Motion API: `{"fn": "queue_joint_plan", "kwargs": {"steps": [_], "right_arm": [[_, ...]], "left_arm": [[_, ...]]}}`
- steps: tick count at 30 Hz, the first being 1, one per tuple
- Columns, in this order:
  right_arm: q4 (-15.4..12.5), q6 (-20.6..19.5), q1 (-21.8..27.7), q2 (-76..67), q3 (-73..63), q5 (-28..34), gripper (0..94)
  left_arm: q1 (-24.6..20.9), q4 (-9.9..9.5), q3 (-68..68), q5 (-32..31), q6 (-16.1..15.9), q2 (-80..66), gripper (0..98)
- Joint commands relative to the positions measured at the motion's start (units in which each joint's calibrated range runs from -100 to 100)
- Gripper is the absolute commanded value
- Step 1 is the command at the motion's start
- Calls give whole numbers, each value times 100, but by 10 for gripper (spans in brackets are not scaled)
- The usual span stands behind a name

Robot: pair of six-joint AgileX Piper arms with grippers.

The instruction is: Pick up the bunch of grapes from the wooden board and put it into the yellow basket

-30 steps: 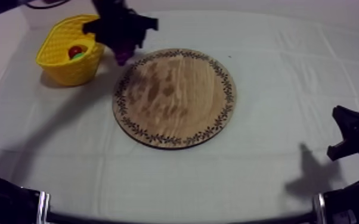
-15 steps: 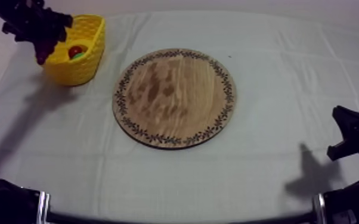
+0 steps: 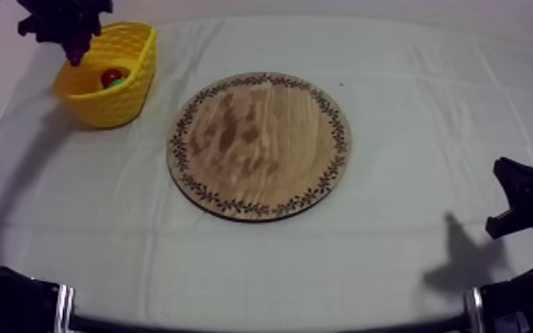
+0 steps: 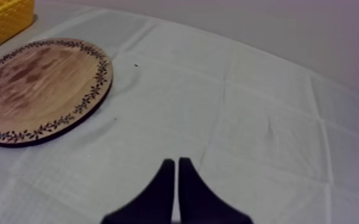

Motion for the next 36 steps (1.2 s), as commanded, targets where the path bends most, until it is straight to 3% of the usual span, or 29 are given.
{"fn": "queue_joint_plan", "kwargs": {"steps": [1, 13, 25, 28, 33, 36], "right_arm": [[1, 2, 2, -1, -3, 0, 4], [1, -1, 2, -1, -3, 0, 4], [1, -1, 2, -1, -3, 0, 4], [1, 2, 2, -1, -3, 0, 4], [1, 3, 2, -1, -3, 0, 4], [1, 1, 2, -1, -3, 0, 4]], "left_arm": [[-12, -6, -102, -45, 21, 481, 488], [-93, 9, -855, -417, 117, 1882, 491], [-101, -5, -977, -471, 47, 2142, 522], [-91, -1, -990, -429, 62, 2109, 587], [-98, 17, -964, -321, 139, 2032, 830], [-92, 2, -921, -292, 210, 1968, 911]]}}
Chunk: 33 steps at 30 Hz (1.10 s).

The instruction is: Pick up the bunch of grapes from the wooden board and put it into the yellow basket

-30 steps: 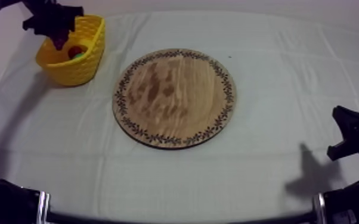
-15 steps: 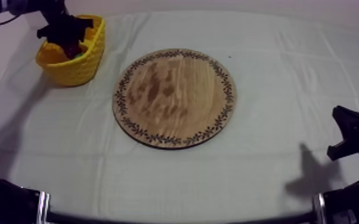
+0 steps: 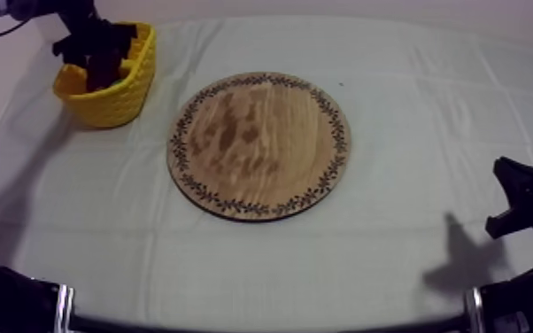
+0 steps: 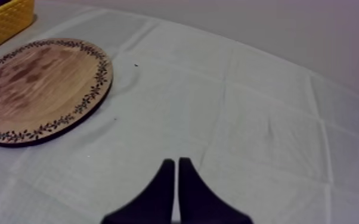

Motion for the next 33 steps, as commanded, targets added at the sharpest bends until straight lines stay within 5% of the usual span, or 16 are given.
{"fn": "queue_joint_plan", "kwargs": {"steps": [1, 10, 23, 29, 33], "right_arm": [[1, -1, 2, -1, -3, 0, 4], [1, -3, 2, -1, -3, 0, 4], [1, -3, 2, -1, -3, 0, 4], [1, -3, 2, -1, -3, 0, 4], [1, 1, 2, -1, -3, 0, 4]], "left_arm": [[0, -10, 30, -23, 39, -39, 925], [-90, 13, 177, -291, 68, -493, 861], [-509, 40, 1765, -1624, -199, -3055, 229], [-665, 67, 2959, -2150, -480, -4782, 97], [-917, 301, 3982, -2935, -729, -6158, 65]]}}
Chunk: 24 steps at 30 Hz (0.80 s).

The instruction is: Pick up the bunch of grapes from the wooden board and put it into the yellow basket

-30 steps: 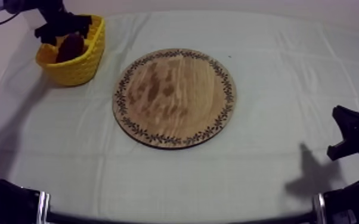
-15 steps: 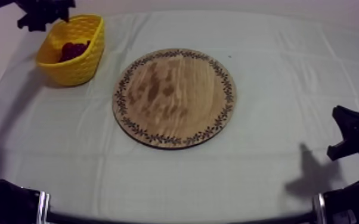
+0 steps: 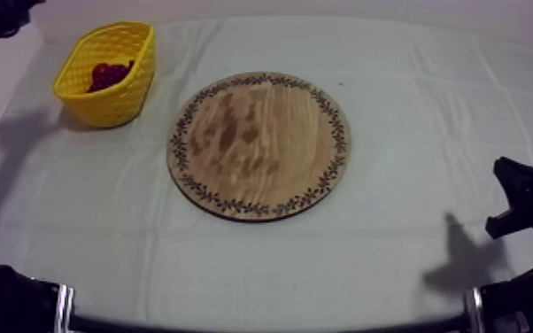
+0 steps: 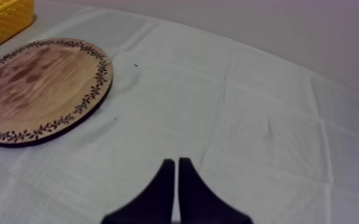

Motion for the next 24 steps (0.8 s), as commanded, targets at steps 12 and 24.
{"fn": "queue_joint_plan", "kwargs": {"steps": [12, 24], "right_arm": [[1, 3, 2, -1, -3, 0, 4], [1, 1, 2, -1, -3, 0, 4]], "left_arm": [[-150, 774, 2954, -727, -693, -4464, 49], [-318, 1682, 5933, -1162, -1695, -6739, 42]]}}
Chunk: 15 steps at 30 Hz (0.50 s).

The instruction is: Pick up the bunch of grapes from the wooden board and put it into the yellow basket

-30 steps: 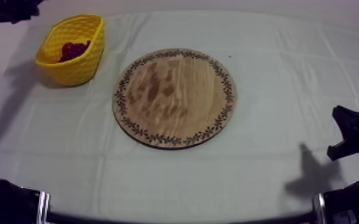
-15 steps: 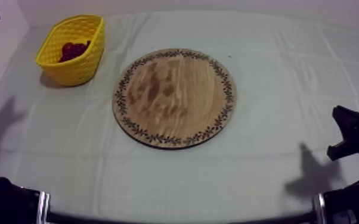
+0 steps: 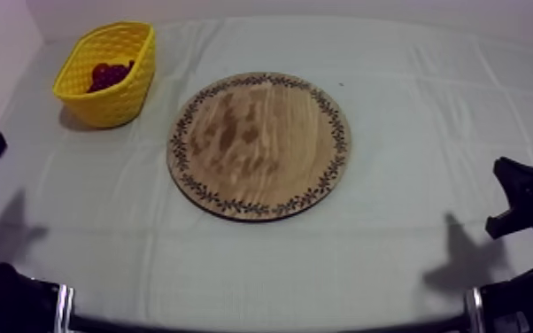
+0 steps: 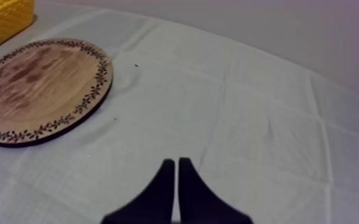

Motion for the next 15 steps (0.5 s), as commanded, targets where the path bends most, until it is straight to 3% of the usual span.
{"fn": "queue_joint_plan", "kwargs": {"steps": [1, 7, 15], "right_arm": [[1, 1, 2, -1, -3, 0, 4], [1, 5, 2, -1, -3, 0, 4], [1, 3, 2, -1, -3, 0, 4]], "left_arm": [[-1, 13, 891, -10, -146, -651, 41], [7, 79, 1365, 354, -272, -1299, 38], [96, 187, 1425, 764, -164, -1750, 48]]}}
